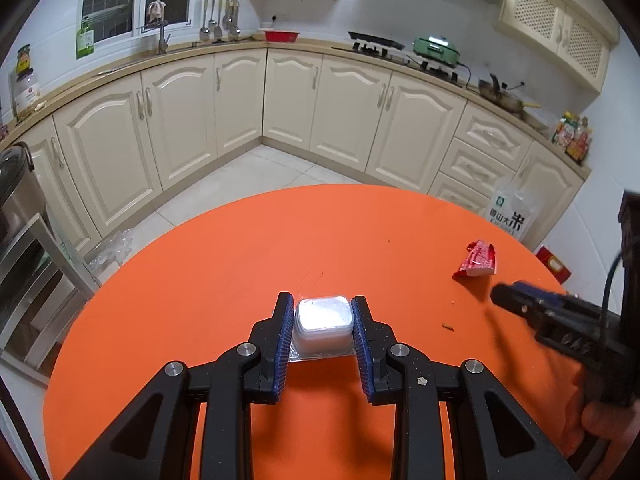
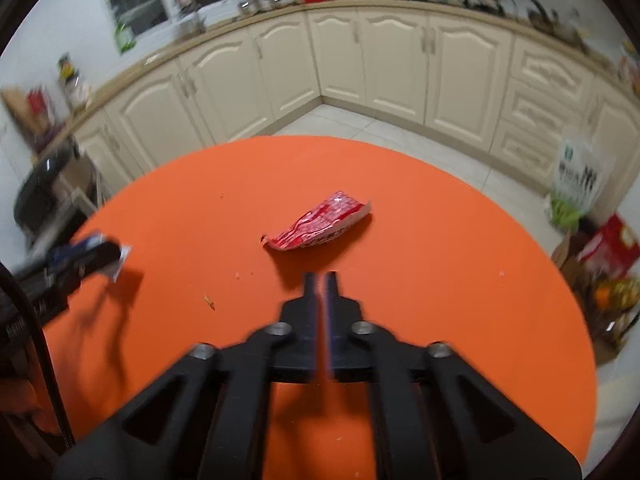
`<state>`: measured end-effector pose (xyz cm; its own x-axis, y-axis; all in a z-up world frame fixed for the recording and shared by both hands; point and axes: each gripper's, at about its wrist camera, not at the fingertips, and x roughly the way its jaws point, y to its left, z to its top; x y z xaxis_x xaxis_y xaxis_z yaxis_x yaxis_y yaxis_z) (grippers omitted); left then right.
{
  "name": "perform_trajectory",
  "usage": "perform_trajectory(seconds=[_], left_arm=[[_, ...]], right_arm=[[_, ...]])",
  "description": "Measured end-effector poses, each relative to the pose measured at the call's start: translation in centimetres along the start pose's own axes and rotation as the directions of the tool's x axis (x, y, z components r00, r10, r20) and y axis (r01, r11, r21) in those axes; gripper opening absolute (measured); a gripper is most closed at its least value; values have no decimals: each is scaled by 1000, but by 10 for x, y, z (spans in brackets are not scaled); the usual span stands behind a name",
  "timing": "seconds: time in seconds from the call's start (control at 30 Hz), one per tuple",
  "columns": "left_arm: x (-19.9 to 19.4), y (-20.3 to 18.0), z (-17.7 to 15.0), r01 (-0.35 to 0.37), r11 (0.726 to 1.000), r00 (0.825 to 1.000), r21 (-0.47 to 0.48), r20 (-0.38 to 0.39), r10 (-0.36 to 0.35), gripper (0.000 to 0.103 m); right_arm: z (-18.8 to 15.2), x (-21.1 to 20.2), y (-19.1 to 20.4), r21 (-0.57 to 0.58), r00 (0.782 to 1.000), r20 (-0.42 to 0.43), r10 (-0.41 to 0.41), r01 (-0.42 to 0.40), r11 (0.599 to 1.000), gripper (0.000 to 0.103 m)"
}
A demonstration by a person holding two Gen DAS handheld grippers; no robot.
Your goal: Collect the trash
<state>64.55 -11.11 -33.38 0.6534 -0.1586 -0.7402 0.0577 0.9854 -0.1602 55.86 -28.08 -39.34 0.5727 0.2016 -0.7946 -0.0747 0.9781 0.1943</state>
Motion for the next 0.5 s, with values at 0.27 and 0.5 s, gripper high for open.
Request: perform_trajectory(seconds=[0.27, 0.5], left_arm=[[-31, -1, -15, -11, 1000, 1000, -12, 16, 11, 25], [-45, -1, -19, -23, 999, 1000, -25, 14, 23, 25]], right_arm=[[22, 15, 3, 122, 999, 44, -17, 12, 993, 58], [21, 32, 34, 0, 994, 14, -105, 105, 995, 14]])
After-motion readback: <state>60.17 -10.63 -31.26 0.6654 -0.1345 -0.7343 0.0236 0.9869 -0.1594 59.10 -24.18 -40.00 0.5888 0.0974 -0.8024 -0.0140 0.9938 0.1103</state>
